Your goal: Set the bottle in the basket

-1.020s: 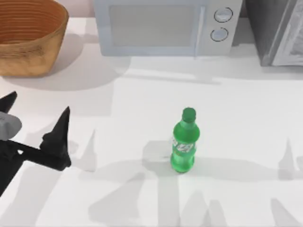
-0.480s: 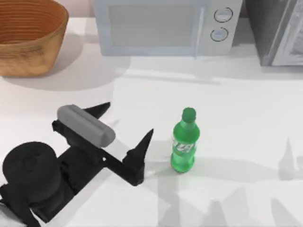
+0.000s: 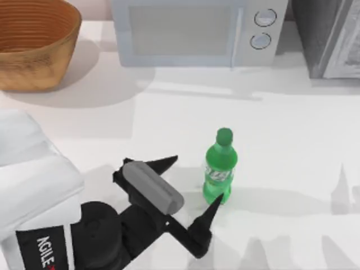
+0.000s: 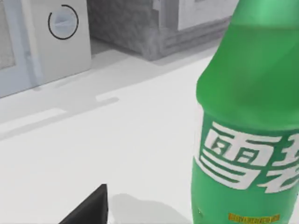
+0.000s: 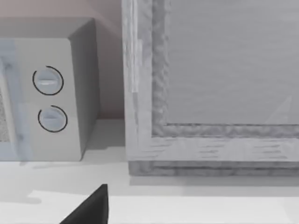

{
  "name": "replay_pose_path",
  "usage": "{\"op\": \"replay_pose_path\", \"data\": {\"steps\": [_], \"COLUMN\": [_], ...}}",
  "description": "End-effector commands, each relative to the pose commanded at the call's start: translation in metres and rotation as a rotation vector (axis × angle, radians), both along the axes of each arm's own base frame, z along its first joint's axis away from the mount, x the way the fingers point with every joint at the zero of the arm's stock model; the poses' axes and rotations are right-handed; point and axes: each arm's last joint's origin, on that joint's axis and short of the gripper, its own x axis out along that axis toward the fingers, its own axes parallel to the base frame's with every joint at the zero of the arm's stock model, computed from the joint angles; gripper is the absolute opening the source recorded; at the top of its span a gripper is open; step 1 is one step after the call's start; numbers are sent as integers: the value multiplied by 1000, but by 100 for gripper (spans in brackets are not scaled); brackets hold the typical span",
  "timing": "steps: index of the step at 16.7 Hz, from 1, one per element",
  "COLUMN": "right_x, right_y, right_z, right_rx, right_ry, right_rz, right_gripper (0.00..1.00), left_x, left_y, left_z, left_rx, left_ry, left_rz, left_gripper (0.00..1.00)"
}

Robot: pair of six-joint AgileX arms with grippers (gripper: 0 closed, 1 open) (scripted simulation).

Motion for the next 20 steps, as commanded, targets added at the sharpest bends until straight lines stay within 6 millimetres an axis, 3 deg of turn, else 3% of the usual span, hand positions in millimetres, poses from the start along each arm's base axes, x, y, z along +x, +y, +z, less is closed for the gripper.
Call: {"op": "replay_pose_path", "data": {"steps": [10, 17, 20], "right_x": [0, 0, 0], "right_y": [0, 0, 0], "right_z": [0, 0, 0], "right_rx": [0, 0, 0], "right_ry": [0, 0, 0], "right_rz": [0, 0, 0], "right_gripper": [100, 100, 100], "left_x": [0, 38, 45], "left_y": [-6, -47, -55], "left_z": [-8, -14, -15], "left_rx": [0, -3, -2], "left_ry": [1, -2, -1], "left_rz": [-12, -13, -13], "left_gripper": [100, 100, 100]}}
